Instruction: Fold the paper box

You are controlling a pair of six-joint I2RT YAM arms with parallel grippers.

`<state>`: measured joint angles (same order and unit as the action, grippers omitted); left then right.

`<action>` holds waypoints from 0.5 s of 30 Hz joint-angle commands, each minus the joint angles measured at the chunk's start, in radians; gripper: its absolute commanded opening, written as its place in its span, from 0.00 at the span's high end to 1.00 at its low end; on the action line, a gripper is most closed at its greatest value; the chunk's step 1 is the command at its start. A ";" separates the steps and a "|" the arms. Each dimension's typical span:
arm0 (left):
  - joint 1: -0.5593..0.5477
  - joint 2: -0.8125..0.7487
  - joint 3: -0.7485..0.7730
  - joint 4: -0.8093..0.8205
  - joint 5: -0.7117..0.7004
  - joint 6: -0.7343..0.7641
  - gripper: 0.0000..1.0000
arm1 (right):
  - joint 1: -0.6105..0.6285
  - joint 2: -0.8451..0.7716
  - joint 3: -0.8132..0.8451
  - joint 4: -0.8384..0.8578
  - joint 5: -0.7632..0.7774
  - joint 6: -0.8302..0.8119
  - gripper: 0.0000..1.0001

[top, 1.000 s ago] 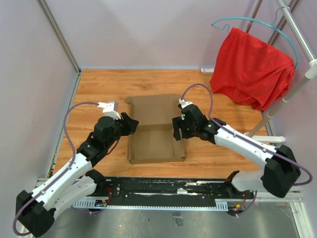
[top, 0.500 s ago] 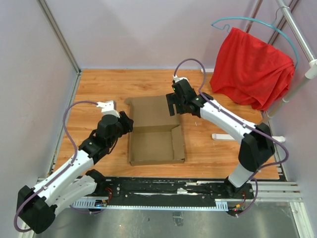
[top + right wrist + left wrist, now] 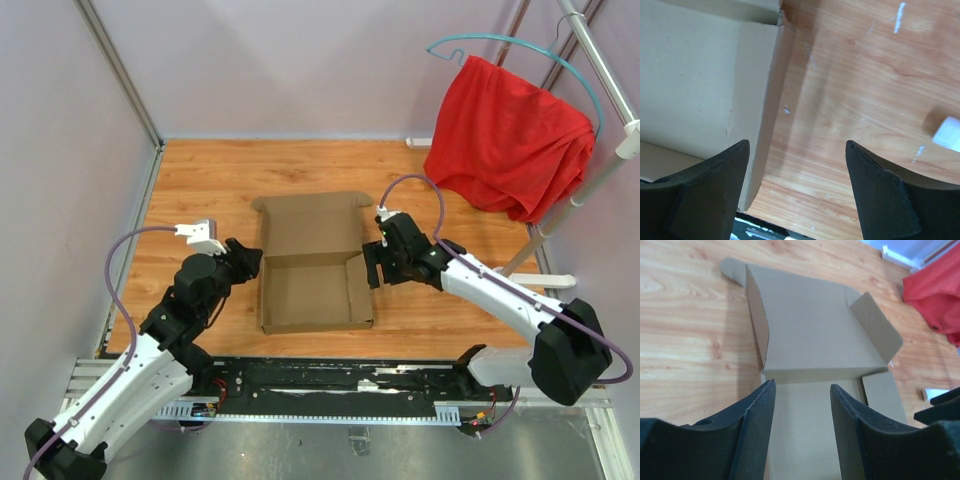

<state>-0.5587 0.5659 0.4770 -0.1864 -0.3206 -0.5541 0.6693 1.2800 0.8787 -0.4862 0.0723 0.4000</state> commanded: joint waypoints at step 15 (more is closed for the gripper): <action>-0.004 0.043 -0.191 0.025 0.179 -0.092 0.50 | 0.103 0.256 0.085 0.030 0.051 0.082 0.38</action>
<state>-0.5587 0.5953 0.2890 -0.1822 -0.1780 -0.6445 0.7425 1.4803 0.9283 -0.4438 0.0723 0.4641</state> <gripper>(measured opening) 0.501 0.672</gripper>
